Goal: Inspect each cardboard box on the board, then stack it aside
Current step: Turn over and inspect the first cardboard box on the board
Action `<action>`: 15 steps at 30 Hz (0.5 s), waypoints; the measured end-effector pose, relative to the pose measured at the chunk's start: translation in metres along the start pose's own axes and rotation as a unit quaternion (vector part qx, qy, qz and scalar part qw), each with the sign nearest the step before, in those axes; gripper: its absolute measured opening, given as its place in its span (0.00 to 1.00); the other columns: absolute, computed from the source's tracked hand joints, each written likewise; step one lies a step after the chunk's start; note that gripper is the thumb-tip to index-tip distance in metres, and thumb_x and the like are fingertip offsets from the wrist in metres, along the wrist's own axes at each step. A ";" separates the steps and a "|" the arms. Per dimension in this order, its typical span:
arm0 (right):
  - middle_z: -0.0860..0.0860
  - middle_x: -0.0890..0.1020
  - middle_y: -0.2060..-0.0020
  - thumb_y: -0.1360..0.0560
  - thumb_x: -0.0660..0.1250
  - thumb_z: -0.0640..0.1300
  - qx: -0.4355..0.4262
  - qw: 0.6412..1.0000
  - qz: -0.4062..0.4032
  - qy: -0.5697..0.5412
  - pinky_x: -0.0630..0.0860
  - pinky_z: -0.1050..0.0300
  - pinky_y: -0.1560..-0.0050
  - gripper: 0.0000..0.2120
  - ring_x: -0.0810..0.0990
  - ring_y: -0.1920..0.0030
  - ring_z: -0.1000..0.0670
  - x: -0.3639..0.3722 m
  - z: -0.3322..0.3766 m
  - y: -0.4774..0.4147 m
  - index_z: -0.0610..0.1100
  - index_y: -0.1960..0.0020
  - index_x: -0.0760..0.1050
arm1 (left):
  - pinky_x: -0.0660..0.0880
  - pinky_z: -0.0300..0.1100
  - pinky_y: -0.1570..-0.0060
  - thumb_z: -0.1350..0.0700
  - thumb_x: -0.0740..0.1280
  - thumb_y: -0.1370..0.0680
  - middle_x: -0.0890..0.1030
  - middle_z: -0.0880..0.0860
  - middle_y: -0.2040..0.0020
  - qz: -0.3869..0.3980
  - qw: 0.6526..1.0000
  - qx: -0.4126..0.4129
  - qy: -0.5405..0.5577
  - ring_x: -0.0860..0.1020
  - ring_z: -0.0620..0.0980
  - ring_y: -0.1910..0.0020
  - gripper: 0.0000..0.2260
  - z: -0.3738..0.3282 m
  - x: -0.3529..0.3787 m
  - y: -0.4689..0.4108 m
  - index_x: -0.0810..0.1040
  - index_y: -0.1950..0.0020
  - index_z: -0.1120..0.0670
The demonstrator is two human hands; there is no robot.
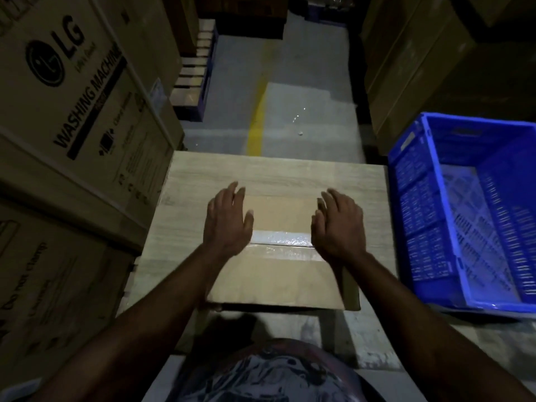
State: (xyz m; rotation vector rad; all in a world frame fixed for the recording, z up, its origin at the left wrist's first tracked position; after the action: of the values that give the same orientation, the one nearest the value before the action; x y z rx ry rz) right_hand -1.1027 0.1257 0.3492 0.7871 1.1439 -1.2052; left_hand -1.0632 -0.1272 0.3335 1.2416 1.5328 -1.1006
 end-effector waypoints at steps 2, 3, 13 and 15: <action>0.47 0.55 0.19 0.17 0.52 0.56 0.022 0.999 0.044 0.018 0.51 0.45 0.23 0.29 0.53 0.20 0.45 0.011 -0.011 -0.009 0.45 0.20 0.56 | 0.59 0.57 0.28 0.46 0.56 0.20 0.59 0.57 0.21 0.030 1.000 -0.008 -0.002 0.60 0.59 0.24 0.28 0.009 0.009 -0.012 0.62 0.22 0.54; 0.48 0.50 0.18 0.17 0.49 0.58 0.023 0.997 0.071 0.026 0.47 0.45 0.22 0.31 0.48 0.19 0.45 0.019 -0.015 -0.011 0.45 0.18 0.52 | 0.58 0.57 0.27 0.45 0.55 0.20 0.58 0.57 0.20 0.045 0.999 -0.009 0.002 0.59 0.59 0.23 0.28 0.012 0.015 -0.014 0.61 0.21 0.54; 0.46 0.55 0.19 0.18 0.55 0.59 0.074 0.994 0.048 -0.058 0.57 0.45 0.23 0.33 0.51 0.19 0.45 0.027 -0.028 -0.011 0.43 0.19 0.53 | 0.70 0.57 0.33 0.44 0.60 0.20 0.59 0.54 0.21 0.033 0.989 -0.078 0.119 0.63 0.57 0.25 0.29 0.026 0.020 -0.016 0.59 0.22 0.53; 0.44 0.51 0.19 0.18 0.57 0.58 0.170 0.975 0.010 -0.143 0.58 0.47 0.26 0.36 0.51 0.20 0.44 0.018 -0.037 -0.004 0.43 0.18 0.46 | 0.71 0.56 0.36 0.45 0.63 0.20 0.56 0.55 0.20 -0.003 0.967 -0.184 0.178 0.65 0.59 0.26 0.34 0.041 0.016 -0.008 0.51 0.20 0.55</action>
State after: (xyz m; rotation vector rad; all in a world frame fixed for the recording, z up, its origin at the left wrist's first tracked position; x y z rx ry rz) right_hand -1.1165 0.1537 0.3219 0.8440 0.7018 -1.4648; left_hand -1.0697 -0.1642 0.3090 1.2131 1.9070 -0.5746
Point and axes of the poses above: each hand's wrist, its own y-axis away from the middle knuckle, its own x-axis out of the palm, z = x × y, the point moved 8 cm from there along -y, towards the middle knuckle
